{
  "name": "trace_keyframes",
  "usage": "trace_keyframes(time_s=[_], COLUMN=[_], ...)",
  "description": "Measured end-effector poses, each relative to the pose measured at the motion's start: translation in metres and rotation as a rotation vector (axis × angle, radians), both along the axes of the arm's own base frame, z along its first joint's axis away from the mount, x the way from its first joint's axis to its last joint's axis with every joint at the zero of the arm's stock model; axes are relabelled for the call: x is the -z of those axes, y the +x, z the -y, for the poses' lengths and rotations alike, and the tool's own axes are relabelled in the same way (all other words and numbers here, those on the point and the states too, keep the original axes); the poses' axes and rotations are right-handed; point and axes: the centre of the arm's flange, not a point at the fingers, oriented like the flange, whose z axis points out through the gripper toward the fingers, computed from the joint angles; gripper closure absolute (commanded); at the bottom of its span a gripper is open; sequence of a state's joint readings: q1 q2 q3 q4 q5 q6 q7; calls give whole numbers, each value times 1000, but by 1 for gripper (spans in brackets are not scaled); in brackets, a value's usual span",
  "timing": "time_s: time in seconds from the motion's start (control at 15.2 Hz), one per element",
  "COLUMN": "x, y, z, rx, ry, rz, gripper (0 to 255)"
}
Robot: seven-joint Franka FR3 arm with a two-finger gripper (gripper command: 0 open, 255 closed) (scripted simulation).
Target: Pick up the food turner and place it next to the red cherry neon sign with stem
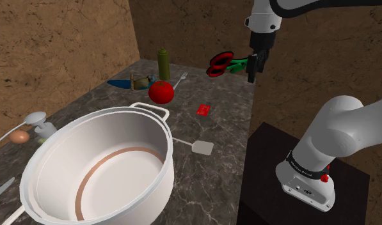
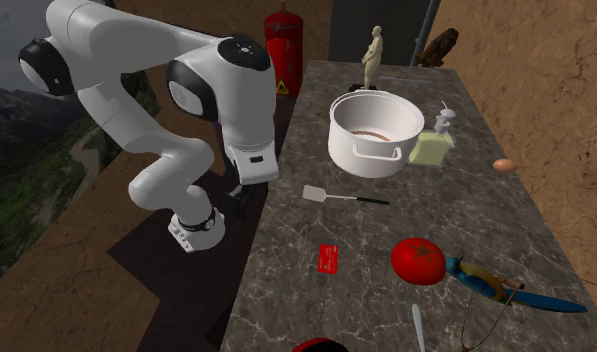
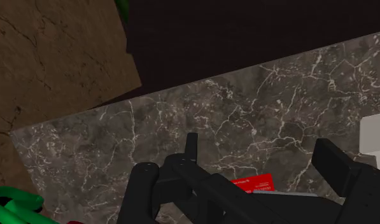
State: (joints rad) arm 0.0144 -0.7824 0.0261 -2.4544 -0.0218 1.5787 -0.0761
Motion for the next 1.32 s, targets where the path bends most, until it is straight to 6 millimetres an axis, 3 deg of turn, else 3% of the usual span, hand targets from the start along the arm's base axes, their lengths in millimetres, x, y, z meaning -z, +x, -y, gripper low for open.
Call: trace_keyframes(time_s=[0.13, 0.33, 1.32], x=[3, 20, 112], y=[2, 14, 74], z=[-4, -30, -185], rx=[-5, -31, -184], ry=[1, 7, 46], rz=[2, 15, 95], gripper=[0, 0, 0])
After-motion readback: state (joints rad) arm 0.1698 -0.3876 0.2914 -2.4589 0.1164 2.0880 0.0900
